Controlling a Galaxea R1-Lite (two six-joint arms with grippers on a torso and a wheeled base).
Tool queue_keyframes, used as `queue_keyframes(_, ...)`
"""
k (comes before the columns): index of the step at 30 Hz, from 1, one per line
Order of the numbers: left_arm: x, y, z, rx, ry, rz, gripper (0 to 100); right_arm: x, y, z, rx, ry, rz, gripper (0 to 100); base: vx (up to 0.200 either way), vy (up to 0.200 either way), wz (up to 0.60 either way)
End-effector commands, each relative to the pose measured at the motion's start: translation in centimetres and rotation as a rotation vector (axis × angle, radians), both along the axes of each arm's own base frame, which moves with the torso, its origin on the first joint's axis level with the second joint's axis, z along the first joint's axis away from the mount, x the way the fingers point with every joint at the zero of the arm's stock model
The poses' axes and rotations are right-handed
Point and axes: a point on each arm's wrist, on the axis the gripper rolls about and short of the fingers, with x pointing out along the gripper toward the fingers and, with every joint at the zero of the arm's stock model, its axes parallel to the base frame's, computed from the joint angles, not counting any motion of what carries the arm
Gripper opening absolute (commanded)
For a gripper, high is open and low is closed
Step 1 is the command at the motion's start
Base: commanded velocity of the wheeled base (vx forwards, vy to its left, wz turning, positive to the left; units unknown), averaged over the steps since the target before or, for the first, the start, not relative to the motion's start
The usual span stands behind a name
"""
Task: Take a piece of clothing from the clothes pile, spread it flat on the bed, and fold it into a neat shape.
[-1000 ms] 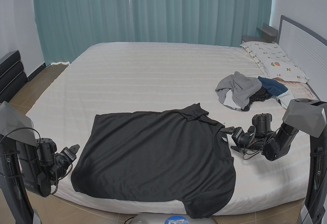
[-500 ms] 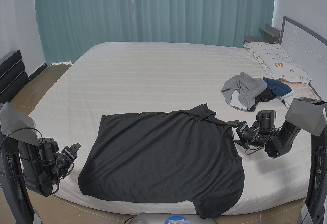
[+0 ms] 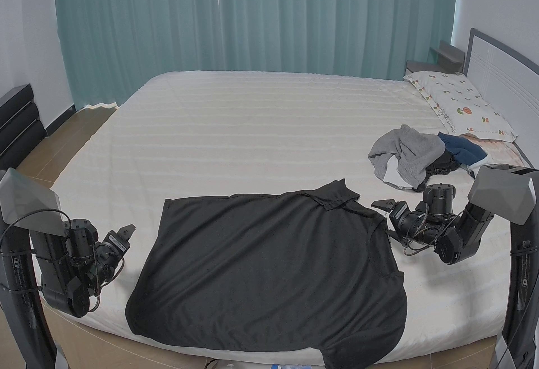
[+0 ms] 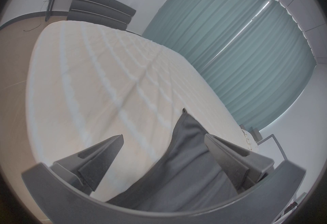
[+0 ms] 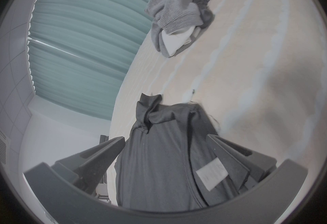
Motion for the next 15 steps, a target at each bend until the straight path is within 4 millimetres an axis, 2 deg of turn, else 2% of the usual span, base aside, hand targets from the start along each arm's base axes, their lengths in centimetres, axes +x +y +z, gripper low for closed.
queue_keyframes(1, 1.7, 0.1, 0.6, 0.005, -0.080, 0.003, 100, -0.3, 0.1, -0.7, -0.006, 0.002, 0.006, 100, 0.000, 0.000, 0.00)
queue_keyframes(3, 2.0, 0.1, 0.8, 0.004, -0.090, 0.001, 100, -0.3, 0.1, -0.6, -0.006, 0.000, 0.006, 100, 0.000, 0.000, 0.00)
queue_keyframes(5, 3.0, 0.1, 1.3, 0.008, -0.138, -0.007, 100, -0.3, 0.1, -0.8, -0.007, 0.005, 0.006, 100, 0.000, 0.000, 0.00)
queue_keyframes(8, 5.2, 0.0, 2.0, 0.010, -0.188, -0.028, 100, -0.3, 0.2, -0.8, -0.007, 0.003, 0.009, 100, 0.000, 0.000, 0.00)
queue_keyframes(15, 9.3, -0.8, 3.0, -0.043, -0.152, -0.168, 100, -0.3, 0.2, -0.8, -0.002, 0.002, 0.007, 100, 0.000, 0.000, 0.00)
